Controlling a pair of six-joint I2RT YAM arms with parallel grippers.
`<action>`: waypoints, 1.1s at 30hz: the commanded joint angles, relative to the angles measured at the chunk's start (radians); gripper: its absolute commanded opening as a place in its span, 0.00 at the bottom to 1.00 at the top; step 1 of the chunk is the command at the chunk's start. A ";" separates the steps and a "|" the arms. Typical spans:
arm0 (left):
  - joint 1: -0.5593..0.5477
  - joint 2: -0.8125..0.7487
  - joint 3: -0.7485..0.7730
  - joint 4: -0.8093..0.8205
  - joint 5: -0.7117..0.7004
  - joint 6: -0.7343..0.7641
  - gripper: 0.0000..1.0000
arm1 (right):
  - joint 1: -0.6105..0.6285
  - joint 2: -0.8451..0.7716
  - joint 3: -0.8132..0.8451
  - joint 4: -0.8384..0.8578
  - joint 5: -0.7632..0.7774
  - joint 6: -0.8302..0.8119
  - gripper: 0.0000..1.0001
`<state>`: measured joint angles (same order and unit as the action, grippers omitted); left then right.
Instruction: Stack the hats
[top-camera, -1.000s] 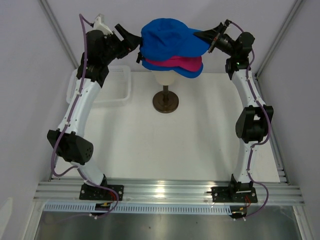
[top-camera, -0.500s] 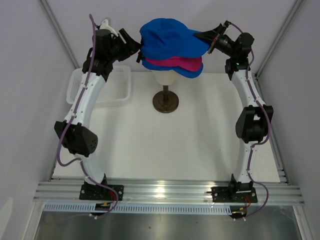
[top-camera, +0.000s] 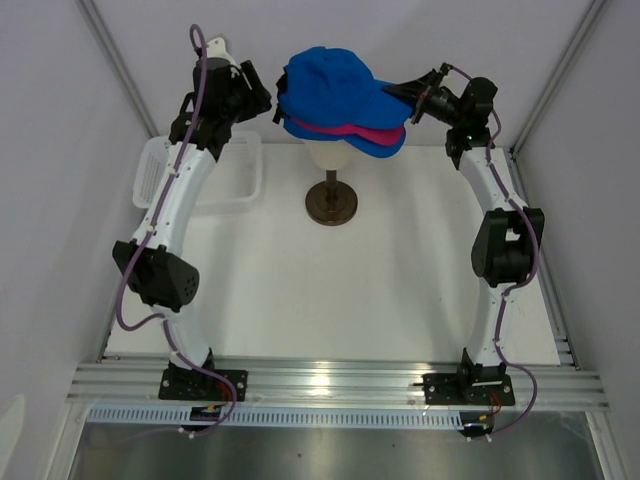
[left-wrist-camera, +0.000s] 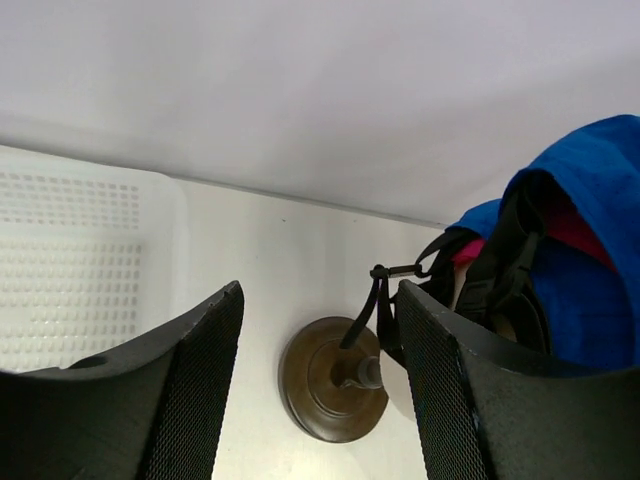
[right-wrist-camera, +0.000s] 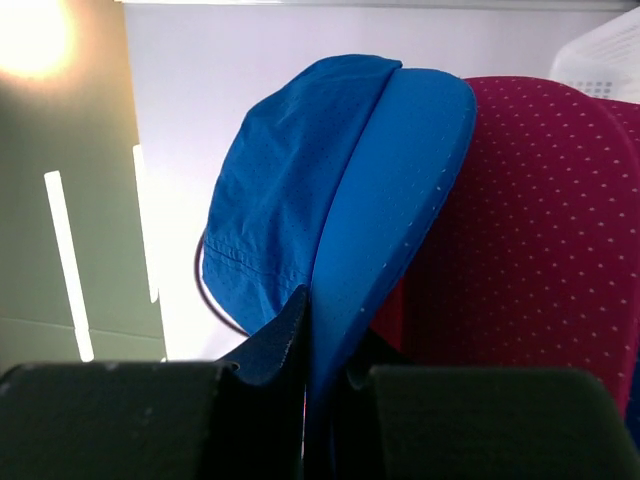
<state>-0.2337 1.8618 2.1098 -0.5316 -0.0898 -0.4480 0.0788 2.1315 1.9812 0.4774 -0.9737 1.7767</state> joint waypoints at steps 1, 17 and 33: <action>-0.026 -0.016 0.067 -0.005 -0.048 0.083 0.67 | -0.007 -0.073 -0.013 -0.107 -0.034 -0.146 0.13; -0.024 -0.083 0.131 0.036 0.048 0.046 0.79 | -0.013 -0.088 -0.028 -0.134 -0.036 -0.192 0.16; -0.026 0.091 0.263 -0.148 0.094 0.097 0.73 | -0.007 -0.074 -0.028 -0.128 -0.033 -0.178 0.16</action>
<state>-0.2588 1.9598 2.3489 -0.6380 0.0120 -0.3859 0.0696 2.0724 1.9617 0.3489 -0.9779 1.6264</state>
